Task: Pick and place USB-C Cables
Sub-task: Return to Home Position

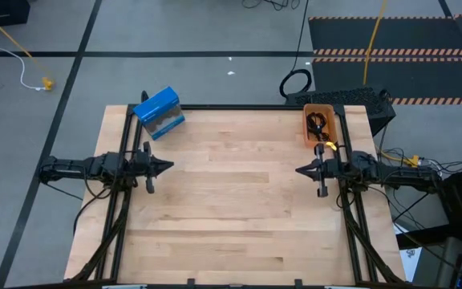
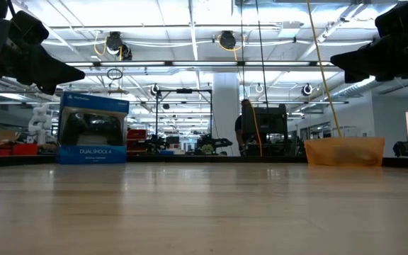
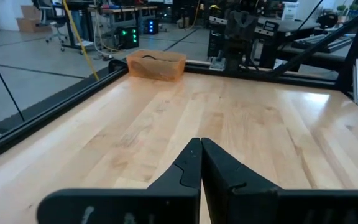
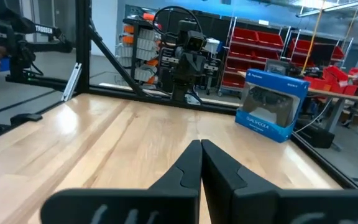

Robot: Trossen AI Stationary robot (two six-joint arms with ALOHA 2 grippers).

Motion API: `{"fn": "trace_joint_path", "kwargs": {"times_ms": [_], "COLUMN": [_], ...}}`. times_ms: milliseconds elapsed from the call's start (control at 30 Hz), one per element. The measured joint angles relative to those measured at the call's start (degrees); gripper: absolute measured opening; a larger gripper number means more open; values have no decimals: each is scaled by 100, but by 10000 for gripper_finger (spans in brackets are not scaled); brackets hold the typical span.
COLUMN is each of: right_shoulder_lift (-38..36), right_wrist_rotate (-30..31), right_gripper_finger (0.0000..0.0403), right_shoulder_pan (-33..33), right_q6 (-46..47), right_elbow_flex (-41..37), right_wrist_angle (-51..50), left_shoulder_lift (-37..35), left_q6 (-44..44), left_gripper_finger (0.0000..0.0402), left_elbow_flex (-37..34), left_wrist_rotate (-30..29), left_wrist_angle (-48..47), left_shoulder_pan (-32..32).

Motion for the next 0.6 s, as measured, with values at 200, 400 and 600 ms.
{"fn": "trace_joint_path", "kwargs": {"times_ms": [200,400,600], "right_shoulder_lift": [-2,2,2], "right_wrist_rotate": [-22,-20,-22], "right_gripper_finger": [0,0,0], "right_shoulder_pan": [-1,-2,-2], "right_q6": [38,43,43], "right_elbow_flex": [0,0,0], "right_wrist_angle": [574,655,671], "left_shoulder_lift": [0,0,0], "left_q6": [30,184,286], "left_gripper_finger": [4,5,8], "left_elbow_flex": [0,0,0], "left_wrist_rotate": [316,586,581], "left_wrist_angle": [76,172,104], "left_shoulder_pan": [0,0,0]}}
